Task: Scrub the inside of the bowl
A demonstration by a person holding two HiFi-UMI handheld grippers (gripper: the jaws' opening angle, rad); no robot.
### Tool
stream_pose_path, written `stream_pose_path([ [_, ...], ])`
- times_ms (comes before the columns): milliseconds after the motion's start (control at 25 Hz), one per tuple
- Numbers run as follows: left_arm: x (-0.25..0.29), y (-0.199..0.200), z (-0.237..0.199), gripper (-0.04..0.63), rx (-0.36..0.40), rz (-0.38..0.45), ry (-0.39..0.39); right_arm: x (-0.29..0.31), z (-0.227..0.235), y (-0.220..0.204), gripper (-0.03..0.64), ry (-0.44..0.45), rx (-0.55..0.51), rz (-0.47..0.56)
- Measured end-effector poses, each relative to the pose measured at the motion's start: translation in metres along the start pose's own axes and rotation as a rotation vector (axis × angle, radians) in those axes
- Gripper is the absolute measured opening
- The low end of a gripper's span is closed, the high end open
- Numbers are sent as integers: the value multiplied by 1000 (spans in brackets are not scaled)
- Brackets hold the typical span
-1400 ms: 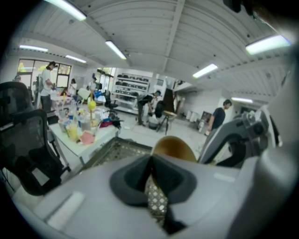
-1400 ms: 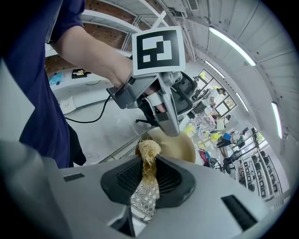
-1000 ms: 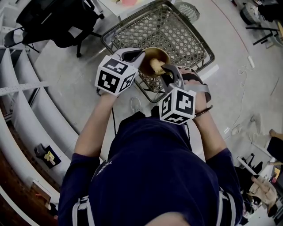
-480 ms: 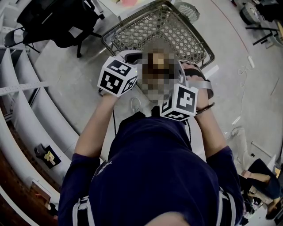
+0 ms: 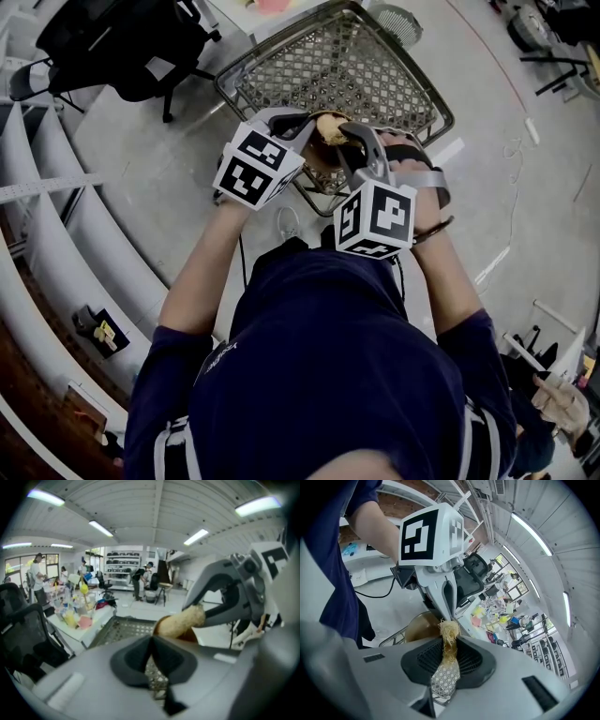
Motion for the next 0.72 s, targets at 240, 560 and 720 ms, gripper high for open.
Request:
stream_pose_path([
  [240,-2,-3,-3,14,1,-5,12,0,-1,-8,63,1,29,-16],
  [560,-6,0,-10,14,-20,20,32,1,-9,-17,63,22,68,-33],
  [720,-8,3,-15,14,-32,40,41,1,-12,-15,63,34,71,-34],
])
Point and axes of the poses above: the fingertips, and each gripper's own axes: x forward along the fingers, z to its right, y out of its top, the point moved 5 cm from there along -x, backward along the fingers, and after that the axes turned 2 degrees about -y, right-handed, at the moved point
